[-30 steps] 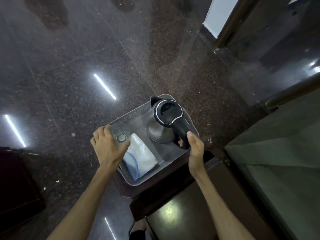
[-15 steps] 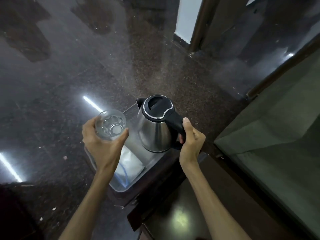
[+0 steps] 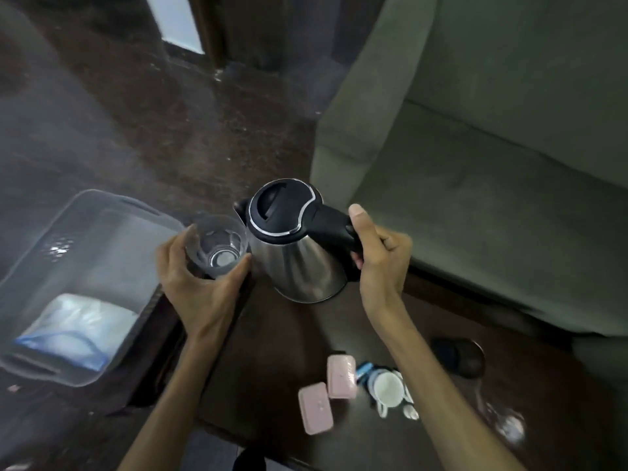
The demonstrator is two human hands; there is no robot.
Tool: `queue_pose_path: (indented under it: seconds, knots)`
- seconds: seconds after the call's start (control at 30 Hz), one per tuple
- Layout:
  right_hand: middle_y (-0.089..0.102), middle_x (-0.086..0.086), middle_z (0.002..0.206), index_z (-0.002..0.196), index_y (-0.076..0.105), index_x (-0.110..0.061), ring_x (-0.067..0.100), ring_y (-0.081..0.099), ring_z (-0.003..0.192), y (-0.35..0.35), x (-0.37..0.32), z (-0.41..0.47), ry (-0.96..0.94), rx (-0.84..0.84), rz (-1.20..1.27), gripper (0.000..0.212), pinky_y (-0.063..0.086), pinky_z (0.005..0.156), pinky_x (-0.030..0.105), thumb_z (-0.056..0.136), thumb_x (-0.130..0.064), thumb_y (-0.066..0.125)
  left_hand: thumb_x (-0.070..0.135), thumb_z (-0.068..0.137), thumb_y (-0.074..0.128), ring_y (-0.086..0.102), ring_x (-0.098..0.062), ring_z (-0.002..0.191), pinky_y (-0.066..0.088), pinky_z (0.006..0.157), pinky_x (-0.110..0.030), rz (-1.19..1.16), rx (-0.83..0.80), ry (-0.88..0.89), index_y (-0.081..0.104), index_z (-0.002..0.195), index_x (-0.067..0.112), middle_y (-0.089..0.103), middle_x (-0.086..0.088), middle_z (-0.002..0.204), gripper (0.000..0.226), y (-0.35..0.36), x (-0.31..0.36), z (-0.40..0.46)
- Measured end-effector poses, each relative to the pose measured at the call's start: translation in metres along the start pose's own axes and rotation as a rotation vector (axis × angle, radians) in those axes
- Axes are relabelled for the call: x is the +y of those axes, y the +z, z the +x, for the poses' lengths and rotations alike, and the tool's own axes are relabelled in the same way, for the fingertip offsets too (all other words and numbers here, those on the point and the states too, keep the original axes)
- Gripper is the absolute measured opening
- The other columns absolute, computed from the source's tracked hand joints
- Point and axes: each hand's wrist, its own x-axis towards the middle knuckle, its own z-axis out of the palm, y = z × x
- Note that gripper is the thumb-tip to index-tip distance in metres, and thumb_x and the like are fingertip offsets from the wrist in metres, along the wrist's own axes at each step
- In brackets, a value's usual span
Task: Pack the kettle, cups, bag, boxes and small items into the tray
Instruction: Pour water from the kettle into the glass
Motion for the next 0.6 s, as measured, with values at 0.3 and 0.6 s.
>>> queue_pose_path:
  seconds: [0.3,0.6]
  knots:
    - [0.033,0.005,0.053,0.054,0.053,0.007,0.016,0.035,0.053,-0.189,0.007,0.009,0.002,0.204,-0.247,0.08,0.034,0.053,0.049,0.078,-0.068,0.073,0.031,0.059,0.091,0.061,-0.019,0.117,0.054,0.099,-0.05,-0.044,-0.22,0.039,0.067,0.122,0.028,0.055,0.02,0.12,0.068,0.125,0.063,-0.112]
    - [0.02,-0.006,0.043,0.04,0.046,-0.026,0.01,0.026,0.038,-0.292,0.007,0.006,-0.064,0.194,-0.653,0.062,0.024,0.049,0.029,0.08,-0.066,0.071,0.029,0.061,0.088,0.056,-0.013,0.117,0.051,0.099,-0.033,0.021,-0.409,0.066,0.067,0.123,0.023,0.064,0.007,0.12,0.066,0.193,0.086,-0.2]
